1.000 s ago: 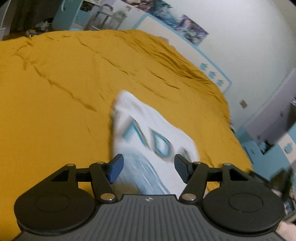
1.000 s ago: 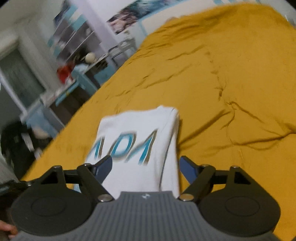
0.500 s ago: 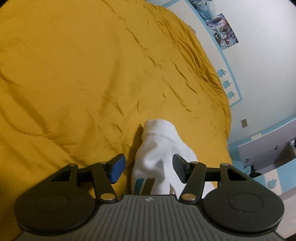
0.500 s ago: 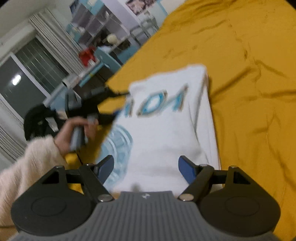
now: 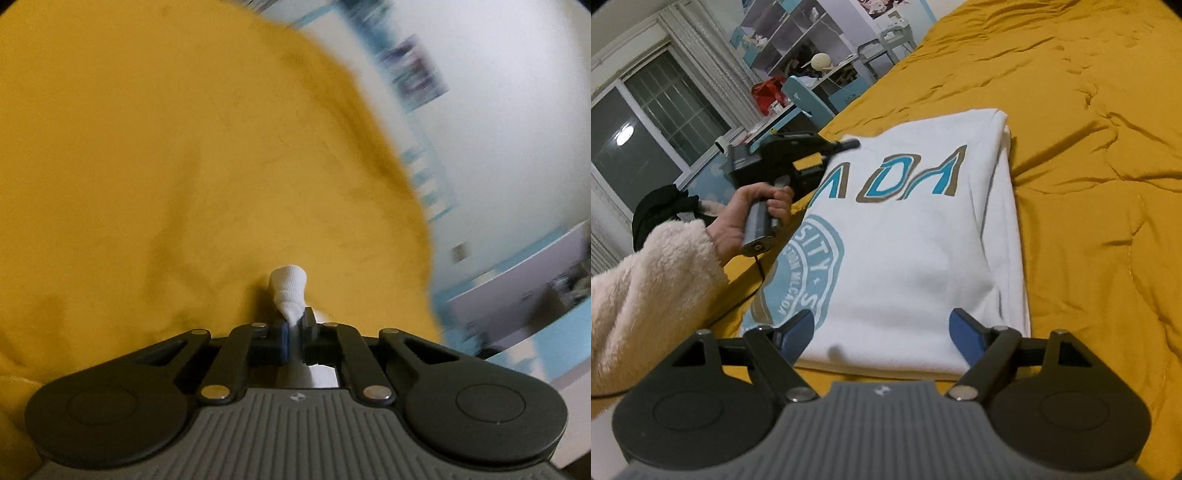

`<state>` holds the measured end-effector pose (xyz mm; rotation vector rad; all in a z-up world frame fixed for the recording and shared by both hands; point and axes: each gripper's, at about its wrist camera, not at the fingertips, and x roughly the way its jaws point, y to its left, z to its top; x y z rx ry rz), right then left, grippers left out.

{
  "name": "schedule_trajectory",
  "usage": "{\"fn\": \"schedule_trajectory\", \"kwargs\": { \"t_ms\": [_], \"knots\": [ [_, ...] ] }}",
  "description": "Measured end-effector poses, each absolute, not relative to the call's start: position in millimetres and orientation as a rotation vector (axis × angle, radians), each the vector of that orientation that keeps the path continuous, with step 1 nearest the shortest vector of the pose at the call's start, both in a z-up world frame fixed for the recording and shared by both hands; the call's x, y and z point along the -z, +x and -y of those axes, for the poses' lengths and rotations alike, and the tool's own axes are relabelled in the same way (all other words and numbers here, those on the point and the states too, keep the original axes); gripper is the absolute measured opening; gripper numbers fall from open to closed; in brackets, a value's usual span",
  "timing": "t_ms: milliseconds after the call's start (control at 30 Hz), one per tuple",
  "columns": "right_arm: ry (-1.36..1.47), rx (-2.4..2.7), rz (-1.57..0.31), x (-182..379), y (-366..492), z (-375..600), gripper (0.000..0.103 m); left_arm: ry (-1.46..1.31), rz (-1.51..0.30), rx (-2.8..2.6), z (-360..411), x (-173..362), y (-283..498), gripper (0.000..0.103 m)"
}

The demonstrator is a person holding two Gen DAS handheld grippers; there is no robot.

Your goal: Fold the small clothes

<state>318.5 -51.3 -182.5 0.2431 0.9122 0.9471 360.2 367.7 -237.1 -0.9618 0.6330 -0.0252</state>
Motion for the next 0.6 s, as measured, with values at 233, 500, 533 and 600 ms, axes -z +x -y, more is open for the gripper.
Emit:
{"fn": "schedule_trajectory", "kwargs": {
  "t_ms": [233, 500, 533, 600],
  "knots": [
    [0.206, -0.959, -0.911, 181.8, 315.5, 49.6, 0.076, -1.014, -0.627, 0.064, -371.5, 233.1, 349.7, 0.025],
    [0.209, -0.798, -0.627, 137.4, 373.1, 54.1, 0.076, -0.724, -0.580, 0.178, -315.6, 149.3, 246.4, 0.035],
    [0.217, -0.769, -0.626, 138.9, 392.3, 49.3, 0.076, -0.692, -0.592, 0.193, -298.8, 145.3, 227.7, 0.035],
    [0.245, -0.734, -0.672, 148.2, 430.6, 35.9, 0.074, -0.701, -0.613, 0.216, -272.6, 146.8, 196.2, 0.036]
  ]
}}
